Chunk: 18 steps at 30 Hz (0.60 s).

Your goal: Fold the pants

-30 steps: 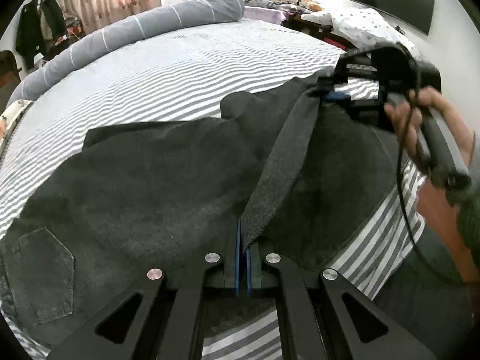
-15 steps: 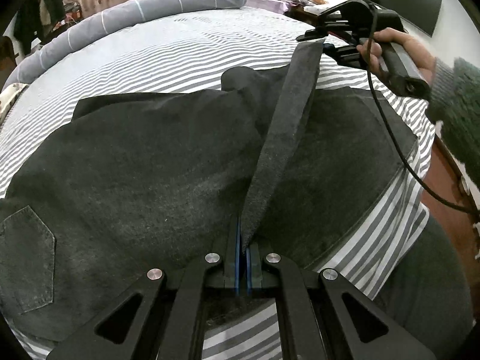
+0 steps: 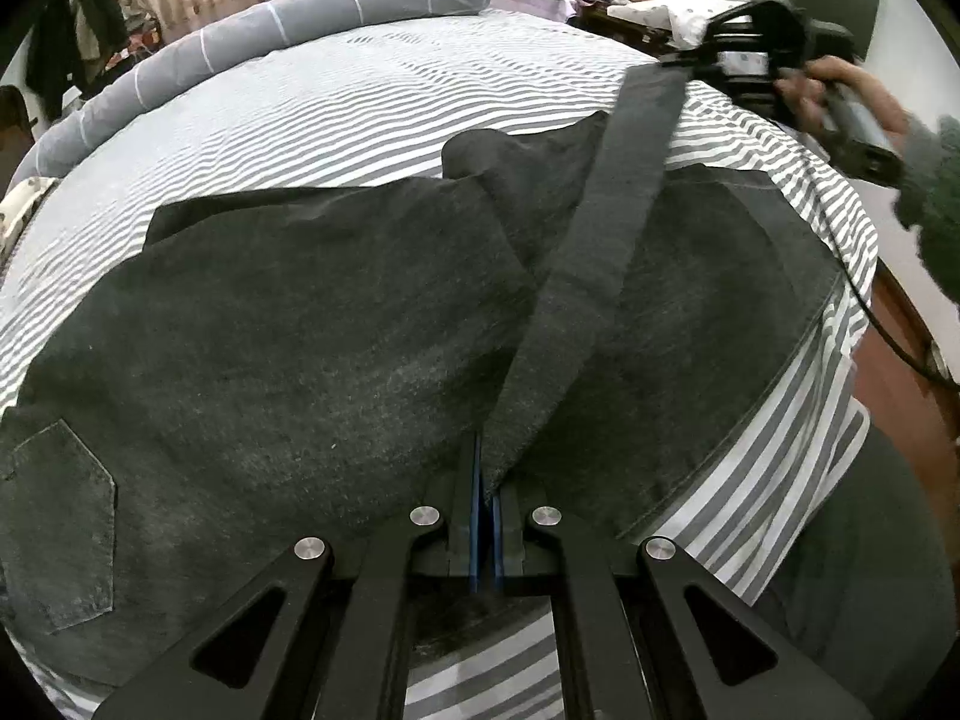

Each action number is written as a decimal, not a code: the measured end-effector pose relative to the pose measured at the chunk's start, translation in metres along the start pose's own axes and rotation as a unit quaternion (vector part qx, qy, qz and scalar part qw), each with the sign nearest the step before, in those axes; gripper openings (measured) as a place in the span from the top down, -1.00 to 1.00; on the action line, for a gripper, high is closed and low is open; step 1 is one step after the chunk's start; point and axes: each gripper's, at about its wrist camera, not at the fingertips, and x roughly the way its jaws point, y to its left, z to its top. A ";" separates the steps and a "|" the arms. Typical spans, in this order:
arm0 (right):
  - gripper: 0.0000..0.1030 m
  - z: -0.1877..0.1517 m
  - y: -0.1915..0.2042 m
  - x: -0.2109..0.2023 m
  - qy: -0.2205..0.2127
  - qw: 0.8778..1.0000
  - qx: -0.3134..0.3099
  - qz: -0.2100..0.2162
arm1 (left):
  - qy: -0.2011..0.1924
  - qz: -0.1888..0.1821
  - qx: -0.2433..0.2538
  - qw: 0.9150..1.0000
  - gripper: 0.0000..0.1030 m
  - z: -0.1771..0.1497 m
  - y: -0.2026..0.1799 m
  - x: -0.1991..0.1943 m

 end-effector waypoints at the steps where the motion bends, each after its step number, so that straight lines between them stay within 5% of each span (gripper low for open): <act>1: 0.92 -0.002 0.000 -0.015 -0.006 1.000 -0.006 -0.003 | -0.003 0.001 0.003 1.000 0.95 0.001 -0.001 -0.001; 8: 0.93 -0.038 -0.048 -0.114 -0.033 0.997 -0.004 -0.064 | -0.008 0.010 0.054 0.998 0.95 -0.002 -0.018 -0.005; 13: 0.93 -0.076 -0.112 -0.132 -0.016 0.993 0.054 -0.104 | 0.008 0.013 0.081 0.997 0.95 -0.011 -0.023 0.000; 18: 0.93 -0.088 -0.130 -0.128 -0.015 0.990 0.062 -0.126 | 0.012 0.018 0.109 0.994 0.95 -0.017 -0.030 -0.001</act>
